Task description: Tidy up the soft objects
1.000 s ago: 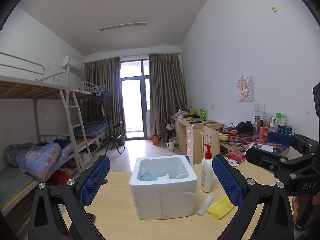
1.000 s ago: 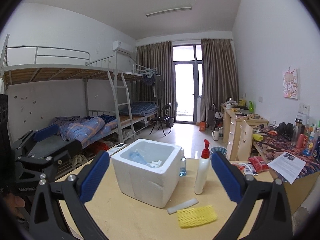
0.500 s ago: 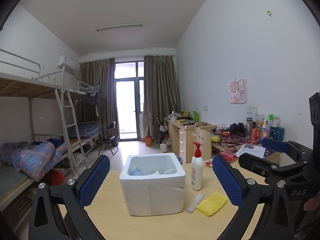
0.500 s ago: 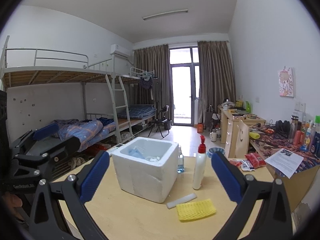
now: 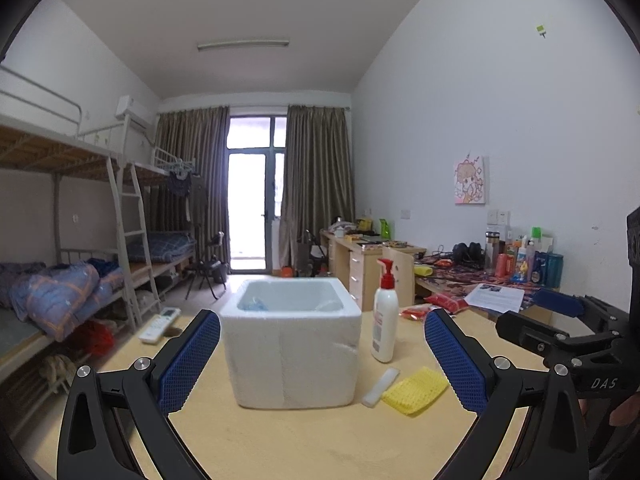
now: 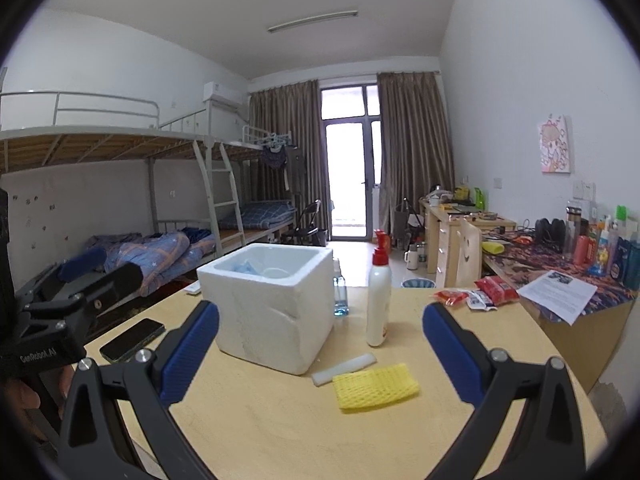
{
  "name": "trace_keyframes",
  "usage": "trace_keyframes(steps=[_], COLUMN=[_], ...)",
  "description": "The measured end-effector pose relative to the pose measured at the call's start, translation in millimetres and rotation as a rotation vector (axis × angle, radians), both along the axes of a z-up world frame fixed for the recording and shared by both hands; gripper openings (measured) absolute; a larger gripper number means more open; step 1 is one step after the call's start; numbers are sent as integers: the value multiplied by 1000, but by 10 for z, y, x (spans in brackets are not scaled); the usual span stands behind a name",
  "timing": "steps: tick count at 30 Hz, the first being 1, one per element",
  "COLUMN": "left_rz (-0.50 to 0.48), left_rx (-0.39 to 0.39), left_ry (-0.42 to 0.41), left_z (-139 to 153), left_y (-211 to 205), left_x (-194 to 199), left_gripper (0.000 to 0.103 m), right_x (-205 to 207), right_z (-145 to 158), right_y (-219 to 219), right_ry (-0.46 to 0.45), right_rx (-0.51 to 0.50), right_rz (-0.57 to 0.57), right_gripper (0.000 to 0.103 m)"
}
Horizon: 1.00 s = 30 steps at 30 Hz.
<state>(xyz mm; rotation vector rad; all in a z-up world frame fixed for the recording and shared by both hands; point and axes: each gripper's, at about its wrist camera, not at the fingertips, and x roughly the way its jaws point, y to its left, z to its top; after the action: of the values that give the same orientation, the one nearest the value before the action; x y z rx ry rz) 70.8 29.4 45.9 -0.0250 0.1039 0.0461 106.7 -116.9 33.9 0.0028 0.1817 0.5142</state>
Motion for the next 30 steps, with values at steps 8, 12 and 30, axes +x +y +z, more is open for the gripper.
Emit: trace_keyframes(steps=[8,12,30], left_rz=[-3,9,-52], left_rx=[-44,-42,-28], left_ry=[27,55,109], left_z=[-237,-298,-320], left_y=[-3,16,-144], left_x=[63,94,377], left_gripper=[102,102,102], right_x=[24,49,298], right_z=[-195,-232,-276], right_y=[-2,17,-87], right_ry=[24,35,105], right_rx=[-46,-68,-53], right_rz=[-10,-32,-80], right_gripper=[103,103,103])
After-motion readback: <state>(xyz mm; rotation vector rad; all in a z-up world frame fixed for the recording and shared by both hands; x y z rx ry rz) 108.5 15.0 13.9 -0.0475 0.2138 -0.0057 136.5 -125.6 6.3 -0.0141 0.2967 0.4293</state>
